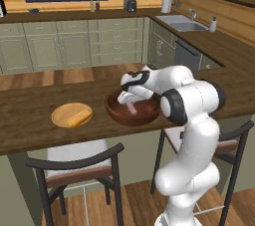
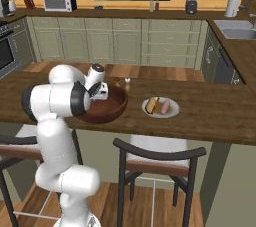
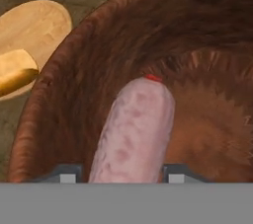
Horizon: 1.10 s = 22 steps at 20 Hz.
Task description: Place one bun and one sausage from the bowl on each plate.
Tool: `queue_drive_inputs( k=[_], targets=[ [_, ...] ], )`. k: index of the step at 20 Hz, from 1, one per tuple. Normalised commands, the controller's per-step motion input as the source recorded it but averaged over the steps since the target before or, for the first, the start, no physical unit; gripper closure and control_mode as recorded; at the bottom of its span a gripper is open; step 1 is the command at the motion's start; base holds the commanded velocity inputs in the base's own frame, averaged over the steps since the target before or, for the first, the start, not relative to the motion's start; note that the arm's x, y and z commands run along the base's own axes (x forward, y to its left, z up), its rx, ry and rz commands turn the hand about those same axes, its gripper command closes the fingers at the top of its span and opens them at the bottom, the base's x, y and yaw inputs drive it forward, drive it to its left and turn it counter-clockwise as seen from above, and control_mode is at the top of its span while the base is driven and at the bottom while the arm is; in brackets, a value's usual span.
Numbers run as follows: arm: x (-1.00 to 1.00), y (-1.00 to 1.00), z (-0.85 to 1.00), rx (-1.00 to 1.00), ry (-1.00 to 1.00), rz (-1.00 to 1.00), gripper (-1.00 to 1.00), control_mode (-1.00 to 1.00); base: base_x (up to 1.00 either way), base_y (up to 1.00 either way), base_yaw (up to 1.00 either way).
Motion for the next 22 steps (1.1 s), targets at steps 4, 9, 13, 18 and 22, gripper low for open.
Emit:
queue_drive_inputs(
  k=[4,9,13,18,22],
  targets=[
    [-0.83,0.09,0.92,0.0,-0.01,-0.15,1.0,-1.0,0.0,0.0,0.0],
    [-0.28,0.1,1.0,0.0,0.0,-0.18,1.0,-1.0,0.0,0.0,0.0],
    [-0.45,0.74,0.97,0.0,0.0,-0.18,1.0,-1.0,0.0,0.0,0.0],
    [-0.41,1.0,0.45,-0.01,0.0,-0.2,1.0,-1.0,0.0,0.0,0.0],
    [0.0,1.0,0.06,0.01,0.0,-0.2,1.0,-1.0,0.0,0.0,0.0]
  ],
)
